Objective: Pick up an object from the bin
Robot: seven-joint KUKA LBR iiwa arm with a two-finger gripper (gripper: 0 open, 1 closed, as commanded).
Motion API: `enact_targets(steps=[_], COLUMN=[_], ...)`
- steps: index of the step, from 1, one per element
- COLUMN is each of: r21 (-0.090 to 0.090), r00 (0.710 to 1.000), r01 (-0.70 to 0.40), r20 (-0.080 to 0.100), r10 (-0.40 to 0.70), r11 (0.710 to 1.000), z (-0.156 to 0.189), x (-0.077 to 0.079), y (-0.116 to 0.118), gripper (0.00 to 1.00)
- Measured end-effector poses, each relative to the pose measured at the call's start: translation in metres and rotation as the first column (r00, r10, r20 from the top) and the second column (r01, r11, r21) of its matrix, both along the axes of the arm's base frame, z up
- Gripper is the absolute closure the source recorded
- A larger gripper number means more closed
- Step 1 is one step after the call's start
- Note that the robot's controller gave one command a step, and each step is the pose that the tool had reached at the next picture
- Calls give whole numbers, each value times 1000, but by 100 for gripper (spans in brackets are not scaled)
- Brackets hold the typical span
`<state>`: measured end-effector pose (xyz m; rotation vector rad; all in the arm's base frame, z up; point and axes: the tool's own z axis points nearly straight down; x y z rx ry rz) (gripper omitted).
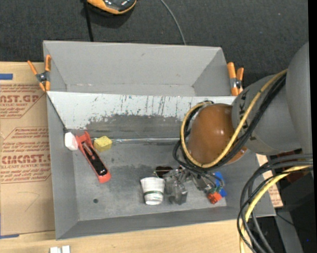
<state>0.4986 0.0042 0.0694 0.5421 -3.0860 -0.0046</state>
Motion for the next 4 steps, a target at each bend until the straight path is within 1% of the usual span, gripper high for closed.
enact_targets(steps=[1,2,3,4], r21=[2,2,1,1], r00=[998,998,997,968], r01=[-69,-69,76,250], r20=[9,9,4,4], r10=[69,69,-76,-250], r11=[998,998,997,968], z=[1,1,2,1], x=[1,1,5,9], y=[12,12,27,49], gripper=[0,0,0,0])
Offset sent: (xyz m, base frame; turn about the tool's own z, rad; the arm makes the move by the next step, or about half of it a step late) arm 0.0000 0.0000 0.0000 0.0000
